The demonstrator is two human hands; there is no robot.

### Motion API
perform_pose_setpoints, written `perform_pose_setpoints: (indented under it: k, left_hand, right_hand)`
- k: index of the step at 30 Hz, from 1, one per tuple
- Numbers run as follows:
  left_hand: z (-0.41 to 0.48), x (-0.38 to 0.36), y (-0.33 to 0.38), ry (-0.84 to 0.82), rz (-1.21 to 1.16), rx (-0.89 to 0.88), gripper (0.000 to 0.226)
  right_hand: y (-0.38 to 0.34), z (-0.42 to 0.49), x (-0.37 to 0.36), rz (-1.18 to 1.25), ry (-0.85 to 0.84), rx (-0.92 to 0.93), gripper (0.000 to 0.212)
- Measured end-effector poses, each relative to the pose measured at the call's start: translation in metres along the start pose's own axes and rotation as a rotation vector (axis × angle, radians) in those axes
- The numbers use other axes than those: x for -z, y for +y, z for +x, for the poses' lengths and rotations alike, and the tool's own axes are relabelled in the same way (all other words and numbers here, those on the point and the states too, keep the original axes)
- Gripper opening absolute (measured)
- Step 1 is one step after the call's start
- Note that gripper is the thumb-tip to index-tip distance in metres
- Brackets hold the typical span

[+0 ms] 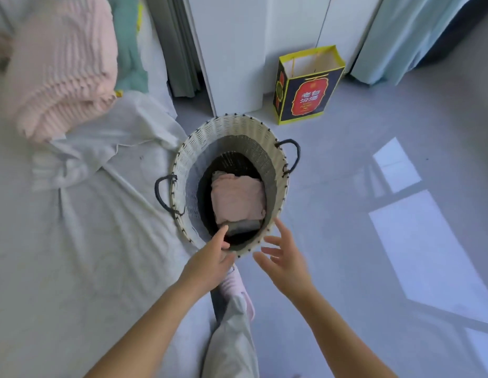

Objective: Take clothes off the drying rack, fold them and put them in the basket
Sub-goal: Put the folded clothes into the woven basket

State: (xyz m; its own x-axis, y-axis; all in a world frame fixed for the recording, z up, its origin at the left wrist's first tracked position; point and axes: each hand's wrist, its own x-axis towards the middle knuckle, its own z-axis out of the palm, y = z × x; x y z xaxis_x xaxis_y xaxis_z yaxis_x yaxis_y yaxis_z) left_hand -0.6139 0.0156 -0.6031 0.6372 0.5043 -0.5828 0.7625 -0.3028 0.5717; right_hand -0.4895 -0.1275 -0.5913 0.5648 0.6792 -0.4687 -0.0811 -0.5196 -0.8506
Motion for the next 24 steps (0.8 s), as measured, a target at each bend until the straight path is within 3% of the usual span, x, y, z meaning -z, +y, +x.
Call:
perform_pose_setpoints:
  k: [10, 24]
  left_hand:
    - [-0.144, -0.117, 0.007, -0.175, -0.033, -0.011, 0.065]
    - [-0.219, -0.077, -0.092, -0.243, 0.171, -0.116, 0.059]
  right_hand:
    - [0.098, -0.185, 0.018, 0.049, 0.120, -0.113, 0.073]
    - [0.110, -0.272, -0.097, 0.176, 0.288, -0.137, 0.069]
